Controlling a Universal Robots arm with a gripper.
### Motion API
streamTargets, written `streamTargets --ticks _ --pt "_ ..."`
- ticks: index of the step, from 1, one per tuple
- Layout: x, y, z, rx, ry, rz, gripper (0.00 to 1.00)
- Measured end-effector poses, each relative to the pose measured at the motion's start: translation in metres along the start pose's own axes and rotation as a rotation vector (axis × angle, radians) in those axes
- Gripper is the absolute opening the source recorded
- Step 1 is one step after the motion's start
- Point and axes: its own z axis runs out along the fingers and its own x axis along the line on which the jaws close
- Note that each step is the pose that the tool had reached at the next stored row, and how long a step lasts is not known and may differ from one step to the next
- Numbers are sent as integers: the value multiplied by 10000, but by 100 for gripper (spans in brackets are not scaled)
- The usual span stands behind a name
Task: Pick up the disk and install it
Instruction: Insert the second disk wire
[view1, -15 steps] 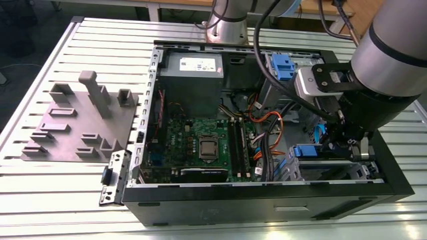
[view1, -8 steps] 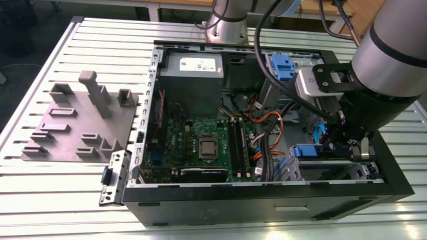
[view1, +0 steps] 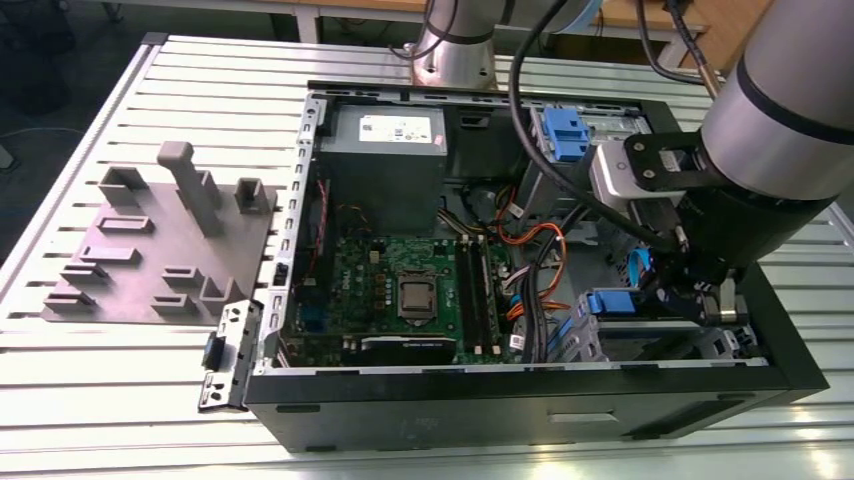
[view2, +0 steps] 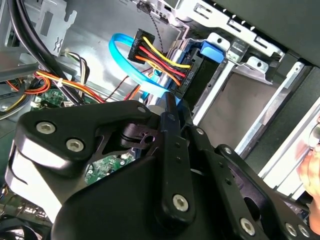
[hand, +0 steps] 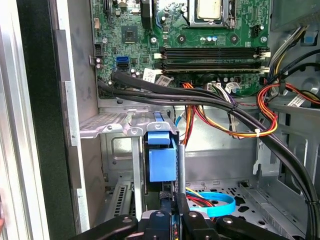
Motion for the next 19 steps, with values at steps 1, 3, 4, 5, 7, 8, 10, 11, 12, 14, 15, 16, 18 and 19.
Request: streamTargets --ticks 1,3,4,5,7,8,10,11,12,14,15,16,18,19 --pt "0 0 1 0 1 0 16" --pt "0 -1 3 0 -1 0 16" --pt "0 -1 4 0 -3 0 16" --pt "0 -1 5 0 -3 0 16" --pt "0 -1 5 0 -3 1 16" --pt "0 -2 6 2 -2 -1 16" --pt "1 -2 7 1 -5 -1 23" --pt "0 -2 6 0 -7 0 23" --pt "-1 -4 -7 1 -6 0 29" --pt "-3 -11 -48 1 -3 0 29" --pt "-5 -15 -74 0 -5 0 29" --pt "-7 -19 -99 1 -4 0 29" --pt "-10 -26 -138 0 -4 0 29" --pt "-10 -25 -136 1 -7 1 29"
